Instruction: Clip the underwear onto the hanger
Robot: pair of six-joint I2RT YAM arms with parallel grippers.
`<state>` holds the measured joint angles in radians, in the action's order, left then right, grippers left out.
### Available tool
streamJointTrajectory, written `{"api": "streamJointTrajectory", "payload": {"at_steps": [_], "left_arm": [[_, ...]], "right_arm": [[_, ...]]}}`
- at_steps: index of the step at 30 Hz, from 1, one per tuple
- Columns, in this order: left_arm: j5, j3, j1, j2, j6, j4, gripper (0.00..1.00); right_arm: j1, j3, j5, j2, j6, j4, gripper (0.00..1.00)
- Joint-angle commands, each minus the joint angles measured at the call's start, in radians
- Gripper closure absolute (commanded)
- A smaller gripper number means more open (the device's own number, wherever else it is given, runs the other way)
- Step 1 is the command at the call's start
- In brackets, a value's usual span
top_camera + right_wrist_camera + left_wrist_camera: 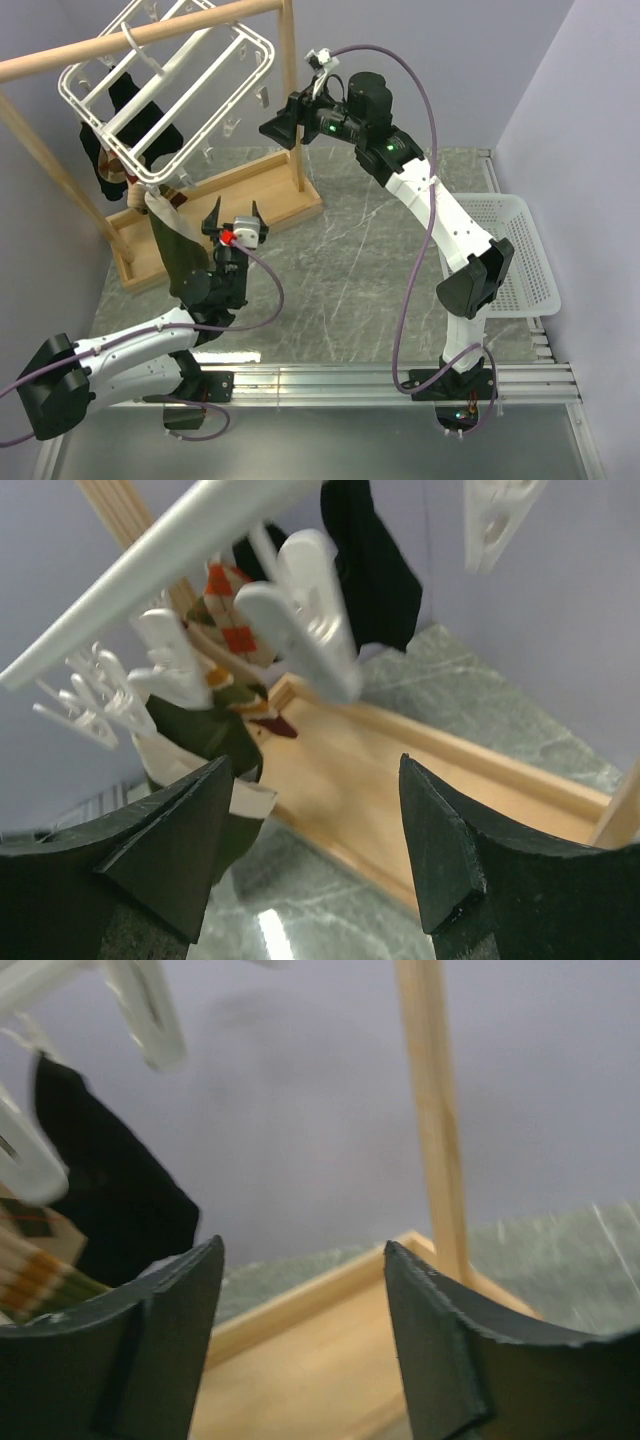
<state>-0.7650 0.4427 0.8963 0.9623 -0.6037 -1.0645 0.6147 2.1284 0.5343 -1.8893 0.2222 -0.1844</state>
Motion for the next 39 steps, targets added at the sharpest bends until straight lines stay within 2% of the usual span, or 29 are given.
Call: {"api": "streamJointTrajectory", "payload": {"at_steps": [1, 8, 14, 20, 30, 39], "left_arm": [[-0.027, 0.060, -0.028, 0.032, -0.074, -0.225, 0.31], [-0.027, 0.077, -0.033, 0.159, -0.270, -0.509, 0.33], [-0.045, 0.114, -0.089, 0.211, -0.303, -0.592, 0.35], [-0.025, 0.151, -0.108, 0.300, -0.411, -0.799, 0.41], [-0.020, 0.208, -0.129, 0.285, -0.392, -0.798, 0.41], [0.030, 0.217, -0.125, 0.201, -0.398, -0.798, 0.39]], "right_arm": [[-0.001, 0.011, 0.053, 0.053, -0.038, -0.046, 0.26], [-0.001, 0.027, 0.144, 0.039, -0.032, -0.058, 0.29], [-0.001, 0.054, 0.148, 0.025, -0.035, -0.093, 0.31], [-0.003, 0.071, 0.147, 0.013, -0.044, -0.112, 0.31], [-0.006, 0.100, 0.136, -0.007, -0.064, -0.136, 0.31], [-0.006, 0.097, 0.121, -0.005, -0.067, -0.159, 0.31]]}}
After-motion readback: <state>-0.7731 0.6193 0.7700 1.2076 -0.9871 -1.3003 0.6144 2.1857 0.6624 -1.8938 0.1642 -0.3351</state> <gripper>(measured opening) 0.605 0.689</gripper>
